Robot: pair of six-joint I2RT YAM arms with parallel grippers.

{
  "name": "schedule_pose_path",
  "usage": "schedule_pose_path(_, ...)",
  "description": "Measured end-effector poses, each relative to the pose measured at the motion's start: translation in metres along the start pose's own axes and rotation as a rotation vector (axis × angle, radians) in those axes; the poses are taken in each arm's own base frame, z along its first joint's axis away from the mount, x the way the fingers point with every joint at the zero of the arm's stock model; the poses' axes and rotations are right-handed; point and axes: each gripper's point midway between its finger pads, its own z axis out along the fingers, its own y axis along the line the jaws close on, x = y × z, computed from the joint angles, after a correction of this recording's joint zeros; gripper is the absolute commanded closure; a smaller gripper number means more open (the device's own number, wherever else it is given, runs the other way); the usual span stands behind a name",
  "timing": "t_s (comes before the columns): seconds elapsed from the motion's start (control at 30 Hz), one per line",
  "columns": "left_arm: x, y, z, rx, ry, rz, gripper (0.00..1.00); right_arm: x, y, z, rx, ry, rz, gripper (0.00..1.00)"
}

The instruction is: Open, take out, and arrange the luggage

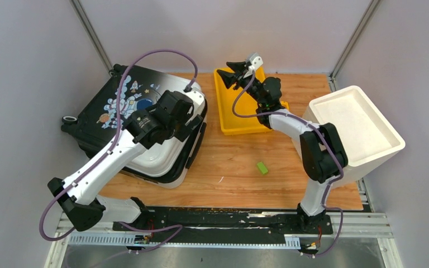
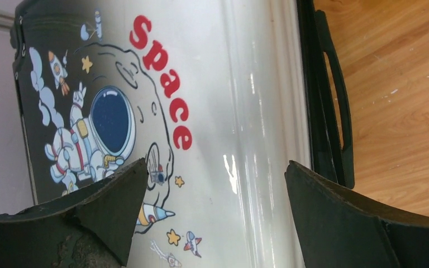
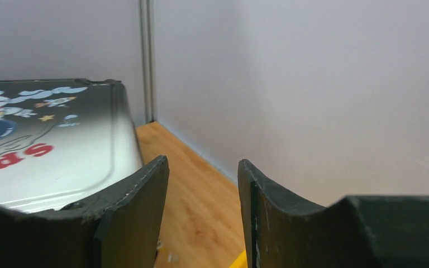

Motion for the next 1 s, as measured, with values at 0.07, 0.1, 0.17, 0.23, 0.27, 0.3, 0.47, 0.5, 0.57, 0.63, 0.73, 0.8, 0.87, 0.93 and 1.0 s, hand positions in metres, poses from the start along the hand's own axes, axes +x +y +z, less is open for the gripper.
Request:
schedule_pose_path(0.07, 0.002, 0.005, -0.003, -0.013, 0.008, -0.044, 0.0, -0.005, 0.01, -0.009, 0.0, 0.031, 0.061, 0.37)
schedule_pose_path(0.1, 0.005, 0.009, -0.002, -0.02, 0.016, -0.08, 0.0, -0.004, 0.017, -0.015, -0.003, 0.042, 0.069, 0.33)
schedule_pose_path(0.17, 0.012, 0.023, -0.002, -0.048, 0.031, -0.164, 0.0, 0.007, 0.039, -0.032, -0.025, 0.08, 0.06, 0.29)
schedule_pose_path(0.23, 0.022, 0.044, -0.002, -0.089, 0.037, -0.279, 0.0, 0.025, 0.071, -0.048, -0.077, 0.13, 0.041, 0.25)
schedule_pose_path(0.27, 0.028, 0.053, -0.004, -0.109, 0.038, -0.325, 0.0, 0.035, 0.089, -0.056, -0.114, 0.159, 0.032, 0.24)
schedule_pose_path(0.3, 0.036, 0.064, -0.007, -0.132, 0.035, -0.387, 0.0, 0.042, 0.105, -0.063, -0.145, 0.183, 0.022, 0.23)
schedule_pose_path(0.47, 0.079, 0.103, -0.033, -0.26, 0.002, -0.672, 0.0, 0.046, 0.175, -0.1, -0.315, 0.192, -0.096, 0.12)
schedule_pose_path(0.5, 0.085, 0.108, -0.037, -0.282, -0.004, -0.721, 0.0, 0.044, 0.185, -0.106, -0.341, 0.179, -0.124, 0.12)
schedule_pose_path(0.57, 0.096, 0.114, -0.042, -0.318, -0.005, -0.806, 0.0, 0.037, 0.206, -0.115, -0.39, 0.145, -0.186, 0.12)
schedule_pose_path(0.63, 0.105, 0.12, -0.045, -0.357, -0.002, -0.889, 0.0, 0.03, 0.225, -0.121, -0.432, 0.109, -0.232, 0.12)
schedule_pose_path(0.73, 0.112, 0.122, -0.044, -0.386, 0.004, -0.966, 0.0, 0.021, 0.251, -0.126, -0.459, 0.048, -0.302, 0.18)
schedule_pose_path(0.8, 0.117, 0.121, -0.043, -0.401, 0.009, -1.016, 0.0, 0.013, 0.267, -0.127, -0.454, -0.007, -0.353, 0.26)
schedule_pose_path(0.87, 0.119, 0.12, -0.044, -0.414, 0.005, -1.053, 0.0, 0.011, 0.28, -0.126, -0.446, -0.041, -0.382, 0.39)
schedule_pose_path(0.93, 0.122, 0.12, -0.046, -0.43, -0.002, -1.087, 0.01, 0.01, 0.293, -0.126, -0.438, -0.063, -0.383, 0.53)
schedule_pose_path(1.0, 0.127, 0.122, -0.051, -0.463, -0.003, -1.122, 0.02, 0.012, 0.3, -0.128, -0.42, -0.047, -0.343, 0.6)
